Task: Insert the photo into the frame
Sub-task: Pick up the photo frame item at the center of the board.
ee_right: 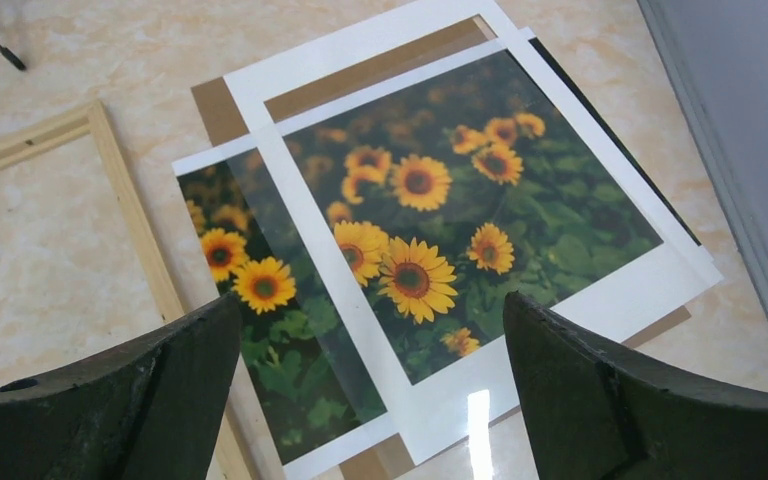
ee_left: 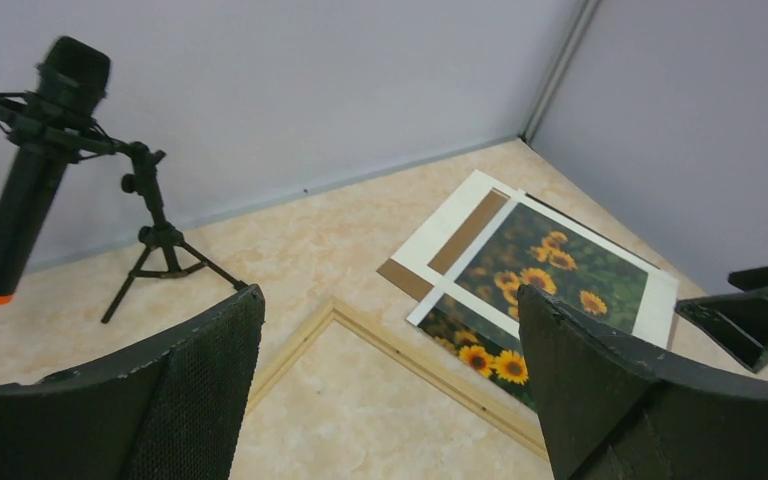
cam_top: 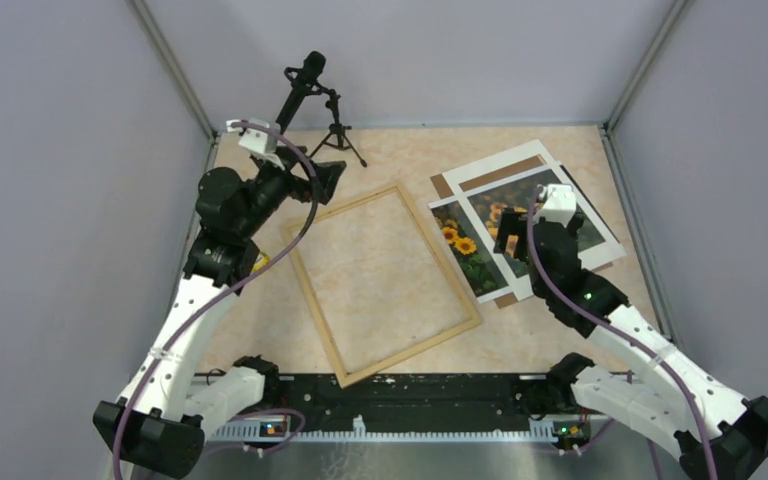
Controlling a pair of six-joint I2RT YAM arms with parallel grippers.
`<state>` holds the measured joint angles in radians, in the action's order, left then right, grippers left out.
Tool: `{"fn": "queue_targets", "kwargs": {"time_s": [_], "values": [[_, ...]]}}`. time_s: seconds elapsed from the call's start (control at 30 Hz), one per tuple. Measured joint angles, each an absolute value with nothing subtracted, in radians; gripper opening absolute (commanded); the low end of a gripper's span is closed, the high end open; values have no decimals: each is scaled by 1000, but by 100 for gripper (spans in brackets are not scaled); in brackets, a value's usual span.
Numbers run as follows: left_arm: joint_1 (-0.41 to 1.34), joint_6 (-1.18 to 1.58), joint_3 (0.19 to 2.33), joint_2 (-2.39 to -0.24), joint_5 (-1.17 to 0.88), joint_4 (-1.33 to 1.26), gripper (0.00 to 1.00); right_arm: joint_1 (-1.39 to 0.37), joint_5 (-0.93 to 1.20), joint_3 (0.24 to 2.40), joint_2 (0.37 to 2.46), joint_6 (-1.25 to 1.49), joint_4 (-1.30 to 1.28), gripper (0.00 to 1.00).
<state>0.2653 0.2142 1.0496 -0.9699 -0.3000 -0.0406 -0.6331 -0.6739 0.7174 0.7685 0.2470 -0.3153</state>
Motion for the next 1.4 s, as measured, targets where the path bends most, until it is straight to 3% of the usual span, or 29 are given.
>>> {"fn": "queue_targets", "kwargs": {"time_s": [0.07,0.13,0.37,0.6,0.83,1.1,1.4], "values": [[274,214,1045,-986,-324,-39,98,-633,-674,717,803,257,-309,91],[286,214,1040,-999,-341,-34,99,-633,-670,717,847,270,-305,98],[337,219,1038,-1042,-376,-27,98,-621,-614,731,1100,332,-327,99],[380,245,1038,-1105,-405,9,98,-435,-359,742,1249,436,-347,99],[411,265,1043,-1131,-423,26,99,-75,-50,627,1163,573,-293,99],[436,324,1052,-1234,-492,31,98,353,54,463,889,686,-316,99],[554,498,1063,-1437,-581,4,98,396,212,452,974,580,-258,99]]}}
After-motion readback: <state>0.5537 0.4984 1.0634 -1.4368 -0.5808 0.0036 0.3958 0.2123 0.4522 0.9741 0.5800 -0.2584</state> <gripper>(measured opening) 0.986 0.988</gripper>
